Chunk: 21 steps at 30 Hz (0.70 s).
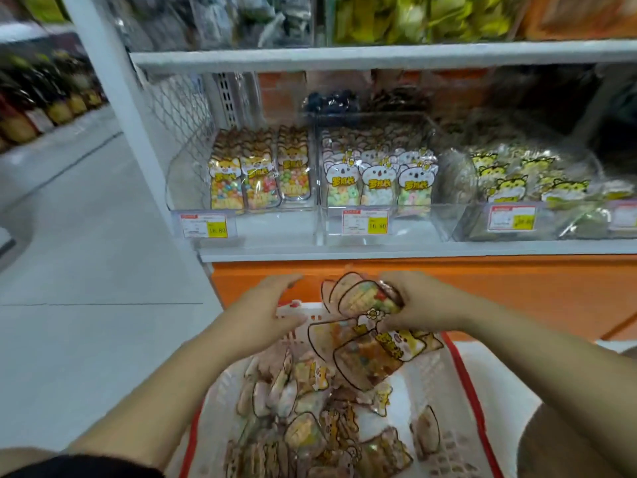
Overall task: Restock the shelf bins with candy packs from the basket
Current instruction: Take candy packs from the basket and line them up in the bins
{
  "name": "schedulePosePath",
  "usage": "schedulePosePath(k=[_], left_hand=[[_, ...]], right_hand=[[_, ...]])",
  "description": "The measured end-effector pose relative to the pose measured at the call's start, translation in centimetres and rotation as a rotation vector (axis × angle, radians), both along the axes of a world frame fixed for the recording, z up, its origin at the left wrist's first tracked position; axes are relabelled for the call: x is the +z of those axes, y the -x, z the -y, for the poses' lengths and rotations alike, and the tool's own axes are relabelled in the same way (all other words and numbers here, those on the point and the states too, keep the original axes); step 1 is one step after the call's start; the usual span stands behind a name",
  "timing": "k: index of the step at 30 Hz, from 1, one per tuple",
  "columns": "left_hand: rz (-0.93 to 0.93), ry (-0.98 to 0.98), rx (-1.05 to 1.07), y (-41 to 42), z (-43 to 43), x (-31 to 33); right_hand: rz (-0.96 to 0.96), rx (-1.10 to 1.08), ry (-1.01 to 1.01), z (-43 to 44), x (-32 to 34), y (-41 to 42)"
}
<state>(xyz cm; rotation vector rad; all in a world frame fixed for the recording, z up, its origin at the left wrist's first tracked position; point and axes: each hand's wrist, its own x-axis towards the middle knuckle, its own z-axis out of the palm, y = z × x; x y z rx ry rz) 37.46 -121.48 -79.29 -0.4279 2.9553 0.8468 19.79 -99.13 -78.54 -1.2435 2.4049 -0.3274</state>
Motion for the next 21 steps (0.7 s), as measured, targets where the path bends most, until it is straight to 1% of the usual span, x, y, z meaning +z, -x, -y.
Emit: schedulePosePath(k=[2,3,5,7,8,10,13,16,19,21], left_hand=[[-0.102,0.068,-0.068,-0.4,0.1,3.0],[-0.122,0.104,-0.099,-0.5,-0.1,4.0],[-0.115,0.185,-0.147,-0.3,-0.8,5.4],[-0.058,0.264,-0.166,0.2,-1.3,5.6],[-0.022,0.261,-0.167,0.6,-1.4,5.3],[0.035,0.151,-0.160,1.1,-1.4,4.6],[0.085,0.015,-0.131,1.3,-0.6,2.9],[0.160,0.047,-0.098,1.2,-1.1,0.1],[0.277,0.061,-0.088,0.6,-2.1,-4.1],[0.314,0.063,-0.078,-0.2,-2.0,-5.9]], right_hand=[[-0.057,0.118,0.017,1.1,2.6,-0.8],[-0.089,0.168,0.009,1.5,3.5,-1.4],[-0.142,0.239,0.000,2.2,4.7,-2.6],[-0.146,0.251,0.027,2.7,5.1,-3.5],[-0.123,0.241,0.046,2.9,4.9,-3.7],[-0.071,0.227,0.059,3.3,4.2,-3.9],[0.038,0.188,0.051,4.0,2.2,-3.6],[0.204,0.087,0.066,4.6,-2.0,-3.4],[0.225,0.035,-0.016,5.2,-7.7,-4.7],[0.240,-0.012,-0.035,5.6,-11.0,-5.8]])
